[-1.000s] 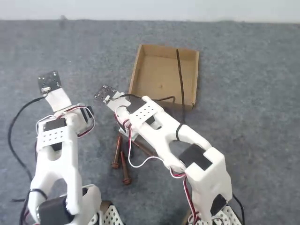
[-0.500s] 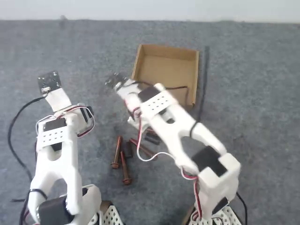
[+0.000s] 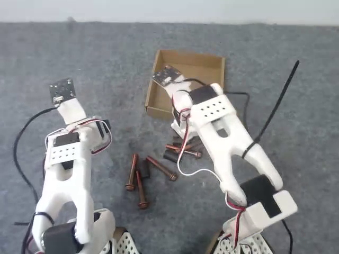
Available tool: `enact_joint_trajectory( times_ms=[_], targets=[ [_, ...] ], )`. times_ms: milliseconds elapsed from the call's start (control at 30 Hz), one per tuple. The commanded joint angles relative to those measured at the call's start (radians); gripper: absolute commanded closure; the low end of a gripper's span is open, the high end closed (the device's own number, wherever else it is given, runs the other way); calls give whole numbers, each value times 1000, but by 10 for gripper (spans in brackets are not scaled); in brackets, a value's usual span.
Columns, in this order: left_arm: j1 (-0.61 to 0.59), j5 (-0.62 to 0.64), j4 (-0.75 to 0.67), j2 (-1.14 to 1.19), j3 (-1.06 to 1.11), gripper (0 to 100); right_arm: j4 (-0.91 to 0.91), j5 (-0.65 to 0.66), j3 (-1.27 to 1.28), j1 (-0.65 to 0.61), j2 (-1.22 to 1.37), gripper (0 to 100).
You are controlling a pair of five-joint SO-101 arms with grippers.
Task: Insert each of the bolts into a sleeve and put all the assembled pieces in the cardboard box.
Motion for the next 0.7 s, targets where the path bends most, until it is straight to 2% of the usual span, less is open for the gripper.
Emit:
enact_joint_trajectory(
  times_ms=[0, 100, 300, 667],
  targets=[
    [11, 3, -38, -3, -22, 783, -42, -8, 48, 41, -127, 991],
    [12, 3, -84, -3, 1, 783, -67, -51, 107, 90, -185, 991],
    [14, -3, -86, -3, 2, 783, -113, -94, 229, 205, -271, 991],
    [152, -198, -28, -5, -2, 783, -283, -133, 508, 464, -351, 991]
  ],
)
